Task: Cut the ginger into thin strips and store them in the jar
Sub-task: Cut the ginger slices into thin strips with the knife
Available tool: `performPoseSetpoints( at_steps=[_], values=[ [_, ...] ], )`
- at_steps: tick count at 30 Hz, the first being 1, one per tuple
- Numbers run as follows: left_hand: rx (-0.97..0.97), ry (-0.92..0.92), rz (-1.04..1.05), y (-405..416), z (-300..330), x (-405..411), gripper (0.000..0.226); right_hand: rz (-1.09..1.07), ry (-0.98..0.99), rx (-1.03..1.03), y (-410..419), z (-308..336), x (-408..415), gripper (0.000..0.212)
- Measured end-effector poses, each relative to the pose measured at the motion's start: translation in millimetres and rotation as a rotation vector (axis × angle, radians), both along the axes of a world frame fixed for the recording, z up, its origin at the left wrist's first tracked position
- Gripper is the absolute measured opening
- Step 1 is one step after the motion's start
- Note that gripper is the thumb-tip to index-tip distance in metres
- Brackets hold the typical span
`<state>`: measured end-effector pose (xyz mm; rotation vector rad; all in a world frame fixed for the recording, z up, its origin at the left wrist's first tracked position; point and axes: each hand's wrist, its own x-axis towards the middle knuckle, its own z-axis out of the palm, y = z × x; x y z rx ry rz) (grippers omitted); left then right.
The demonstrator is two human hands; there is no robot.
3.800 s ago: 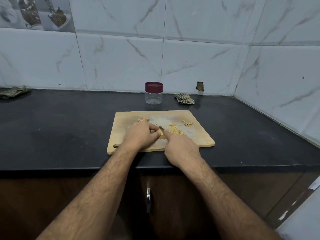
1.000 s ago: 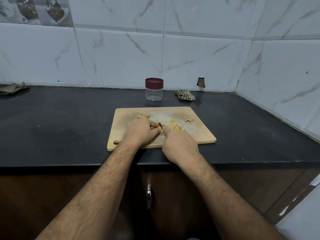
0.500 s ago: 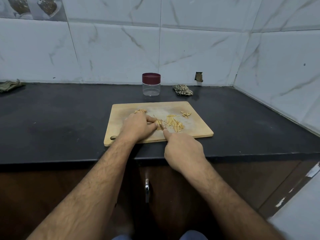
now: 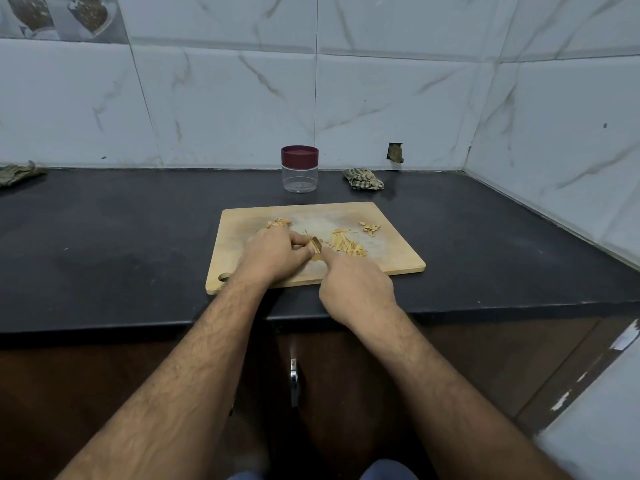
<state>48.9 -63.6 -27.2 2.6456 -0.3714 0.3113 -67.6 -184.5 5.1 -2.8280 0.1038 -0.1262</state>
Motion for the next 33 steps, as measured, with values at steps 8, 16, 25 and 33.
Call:
performPoseSetpoints(
  at_steps=[8, 16, 25, 33],
  values=[
    [-0.005, -0.013, -0.012, 0.7, 0.1, -0.4, 0.025, 0.015, 0.007, -0.031, 2.6, 4.1, 14.5, 0.056],
    [0.001, -0.009, -0.012, 0.3, -0.4, 0.2, 0.024, 0.037, 0.018, -0.053, 1.5, 5.1, 19.1, 0.052],
    [0.009, -0.013, 0.002, -0.1, -0.8, 1.0, 0.027, 0.06, 0.016, -0.112, 4.2, 4.4, 13.5, 0.059],
    [0.041, -0.007, 0.016, -0.9, 0.9, 1.3, 0.034, 0.054, 0.047, -0.1, -5.3, -4.6, -13.1, 0.064]
  ],
)
